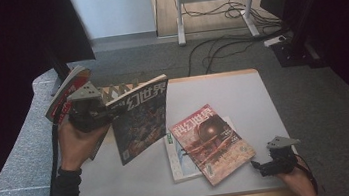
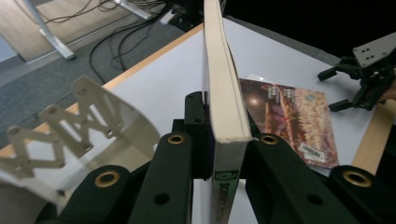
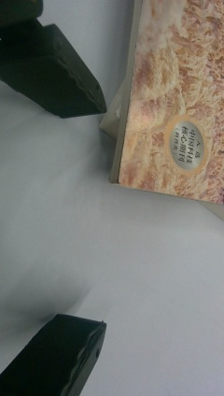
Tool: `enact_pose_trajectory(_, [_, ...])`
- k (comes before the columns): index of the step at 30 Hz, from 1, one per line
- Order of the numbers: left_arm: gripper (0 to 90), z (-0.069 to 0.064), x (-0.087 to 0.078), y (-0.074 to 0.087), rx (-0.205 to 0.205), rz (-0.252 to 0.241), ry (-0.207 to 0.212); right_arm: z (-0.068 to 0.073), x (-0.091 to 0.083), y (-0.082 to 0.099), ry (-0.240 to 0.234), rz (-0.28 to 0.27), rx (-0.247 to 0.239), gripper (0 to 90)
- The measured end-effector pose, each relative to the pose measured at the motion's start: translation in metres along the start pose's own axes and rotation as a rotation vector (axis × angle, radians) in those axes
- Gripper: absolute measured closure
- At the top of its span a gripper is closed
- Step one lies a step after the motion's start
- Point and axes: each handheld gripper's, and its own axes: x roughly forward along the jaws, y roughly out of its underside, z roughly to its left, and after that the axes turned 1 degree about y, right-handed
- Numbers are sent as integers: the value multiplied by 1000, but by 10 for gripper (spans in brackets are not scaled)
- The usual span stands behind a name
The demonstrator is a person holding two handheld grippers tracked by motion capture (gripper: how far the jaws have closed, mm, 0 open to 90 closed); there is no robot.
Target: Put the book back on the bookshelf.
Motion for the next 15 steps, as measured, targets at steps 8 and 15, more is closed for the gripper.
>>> enact_pose_trajectory(8, [827, 13, -15, 15, -48, 3, -54, -1, 1, 0, -6, 7, 11, 0])
enact_pose_trajectory(15, [827, 21, -30, 27, -75, -2, -110, -1, 1, 0, -5, 6, 15, 0])
